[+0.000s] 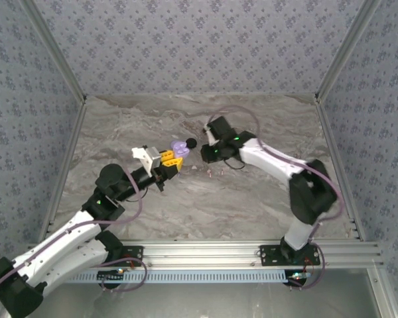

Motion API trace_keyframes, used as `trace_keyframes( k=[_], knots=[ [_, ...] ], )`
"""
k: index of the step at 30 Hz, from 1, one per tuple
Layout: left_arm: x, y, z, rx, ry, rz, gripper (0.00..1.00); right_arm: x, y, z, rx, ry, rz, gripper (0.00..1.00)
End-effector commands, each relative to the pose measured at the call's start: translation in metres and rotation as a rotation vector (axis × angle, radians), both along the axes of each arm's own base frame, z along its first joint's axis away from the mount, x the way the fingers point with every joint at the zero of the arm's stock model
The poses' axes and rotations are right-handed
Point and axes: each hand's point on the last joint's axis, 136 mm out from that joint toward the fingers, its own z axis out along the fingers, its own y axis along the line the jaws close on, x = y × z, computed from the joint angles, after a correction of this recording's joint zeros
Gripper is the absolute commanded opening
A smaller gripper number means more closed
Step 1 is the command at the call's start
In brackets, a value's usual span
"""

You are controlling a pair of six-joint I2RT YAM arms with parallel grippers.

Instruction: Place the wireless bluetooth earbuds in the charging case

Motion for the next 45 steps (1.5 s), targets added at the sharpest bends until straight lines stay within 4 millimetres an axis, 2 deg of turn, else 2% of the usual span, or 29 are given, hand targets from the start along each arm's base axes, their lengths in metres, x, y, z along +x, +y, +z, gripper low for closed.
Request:
trace_keyframes(
  k=[1,5,10,18,24,29,45],
  knots=[
    [0.006,-0.009,0.008,-0.040,-0.018,-0.013,0.00,-0.001,-0.020,0.057,0.110,-0.121,-0.056,0.24],
    [0.018,-0.028,-0.002,-0.018,0.012,-0.051,0.00,-0.017,-0.041,0.111,0.204,-0.222,-0.083,0.24],
    [0.030,-0.049,-0.005,-0.023,0.018,-0.095,0.00,-0.040,-0.048,0.161,0.325,-0.303,-0.089,0.24],
    [0.043,-0.071,-0.008,-0.021,0.028,-0.125,0.00,-0.062,-0.041,0.173,0.410,-0.333,-0.114,0.24],
    [0.042,-0.079,-0.010,-0.024,0.036,-0.144,0.00,-0.064,-0.026,0.178,0.443,-0.352,-0.098,0.24],
    [0.041,-0.082,-0.010,-0.021,0.039,-0.151,0.00,-0.063,-0.021,0.179,0.439,-0.365,-0.091,0.24],
    [0.040,-0.082,-0.007,-0.033,0.035,-0.149,0.00,-0.062,-0.019,0.153,0.370,-0.326,-0.093,0.24]
  ],
)
